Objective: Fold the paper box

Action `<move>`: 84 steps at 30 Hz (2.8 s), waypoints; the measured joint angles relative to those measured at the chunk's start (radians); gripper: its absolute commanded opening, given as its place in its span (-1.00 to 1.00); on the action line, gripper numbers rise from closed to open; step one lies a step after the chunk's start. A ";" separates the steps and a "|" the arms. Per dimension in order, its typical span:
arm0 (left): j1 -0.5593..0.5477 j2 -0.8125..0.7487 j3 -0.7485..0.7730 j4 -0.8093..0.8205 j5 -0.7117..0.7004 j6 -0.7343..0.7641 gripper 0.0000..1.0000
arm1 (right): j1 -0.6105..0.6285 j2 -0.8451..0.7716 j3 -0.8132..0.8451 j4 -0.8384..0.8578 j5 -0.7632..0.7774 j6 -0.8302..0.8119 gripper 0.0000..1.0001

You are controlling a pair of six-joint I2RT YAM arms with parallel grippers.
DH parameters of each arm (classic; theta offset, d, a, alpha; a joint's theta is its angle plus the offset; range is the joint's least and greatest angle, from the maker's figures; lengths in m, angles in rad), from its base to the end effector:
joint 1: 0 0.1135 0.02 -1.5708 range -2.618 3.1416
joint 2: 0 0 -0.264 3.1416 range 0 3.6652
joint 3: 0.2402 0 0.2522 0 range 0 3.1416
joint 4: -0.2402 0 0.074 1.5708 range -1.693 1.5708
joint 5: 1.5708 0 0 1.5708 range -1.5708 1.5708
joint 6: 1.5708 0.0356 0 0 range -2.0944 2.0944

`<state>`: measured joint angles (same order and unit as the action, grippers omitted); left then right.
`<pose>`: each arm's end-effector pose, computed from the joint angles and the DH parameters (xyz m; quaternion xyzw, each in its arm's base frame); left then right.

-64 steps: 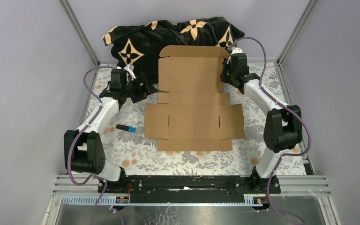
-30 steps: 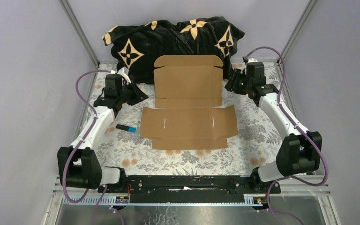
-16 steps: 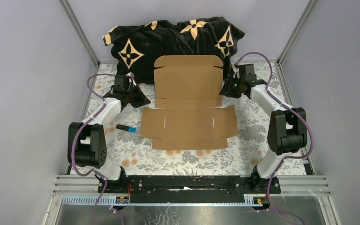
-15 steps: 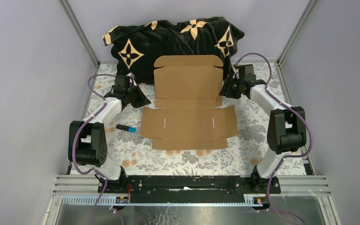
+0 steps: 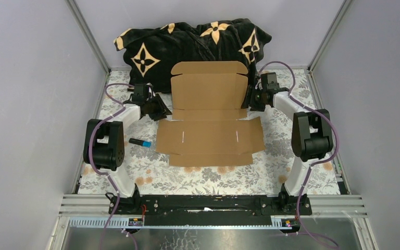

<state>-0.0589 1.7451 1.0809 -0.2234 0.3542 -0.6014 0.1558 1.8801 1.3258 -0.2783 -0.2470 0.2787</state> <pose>0.3621 -0.0337 0.1865 -0.1916 0.9094 -0.2639 0.2581 0.4069 0.0727 0.2068 0.0125 0.9265 0.1894 0.3248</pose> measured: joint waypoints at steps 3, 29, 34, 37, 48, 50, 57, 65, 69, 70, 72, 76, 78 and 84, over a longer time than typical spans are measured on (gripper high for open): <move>-0.002 0.022 0.021 0.008 -0.002 0.000 -0.13 | 0.000 0.029 0.016 0.002 0.001 -0.003 0.17; -0.087 0.125 0.086 0.038 -0.037 -0.013 -0.15 | 0.000 0.077 0.003 0.065 -0.009 0.005 0.12; -0.091 0.134 0.093 0.038 -0.053 -0.012 -0.15 | 0.000 0.091 0.002 0.074 -0.010 0.006 0.12; -0.091 0.133 0.093 0.037 -0.065 -0.011 -0.14 | 0.000 0.098 -0.003 0.087 -0.011 0.006 -0.03; -0.091 0.126 0.093 0.037 -0.075 -0.011 -0.14 | 0.000 0.094 -0.102 0.169 -0.077 0.036 -0.55; -0.091 0.126 0.093 0.037 -0.074 -0.011 -0.14 | 0.000 0.080 -0.123 0.192 -0.088 0.042 -0.57; -0.098 0.097 0.082 0.036 -0.074 -0.011 -0.14 | 0.000 0.005 -0.204 0.209 -0.091 0.042 -0.60; -0.146 0.066 0.094 0.031 -0.074 -0.017 -0.14 | 0.000 -0.058 -0.273 0.196 -0.088 0.033 -0.60; -0.212 0.068 0.161 0.009 -0.075 -0.028 -0.14 | 0.000 -0.076 -0.298 0.194 -0.090 0.031 -0.60; -0.227 0.069 0.179 0.008 -0.075 -0.031 -0.14 | 0.001 -0.082 -0.304 0.193 -0.091 0.030 -0.60; -0.265 0.082 0.232 0.006 -0.075 -0.038 -0.14 | 0.001 -0.091 -0.315 0.192 -0.092 0.027 -0.60; -0.327 0.133 0.323 0.005 -0.082 -0.051 -0.14 | 0.008 -0.108 -0.336 0.189 -0.090 0.021 -0.60; -0.360 0.179 0.381 -0.004 -0.089 -0.056 -0.14 | 0.013 -0.112 -0.343 0.189 -0.089 0.019 -0.60; -0.447 0.311 0.504 -0.022 -0.103 -0.070 -0.14 | 0.038 -0.127 -0.368 0.196 -0.085 0.019 -0.60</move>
<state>-0.5060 2.0556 1.5852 -0.2451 0.2512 -0.6712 0.1940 1.7527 0.9577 -0.0818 -0.3321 0.2974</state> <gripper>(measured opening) 0.430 0.207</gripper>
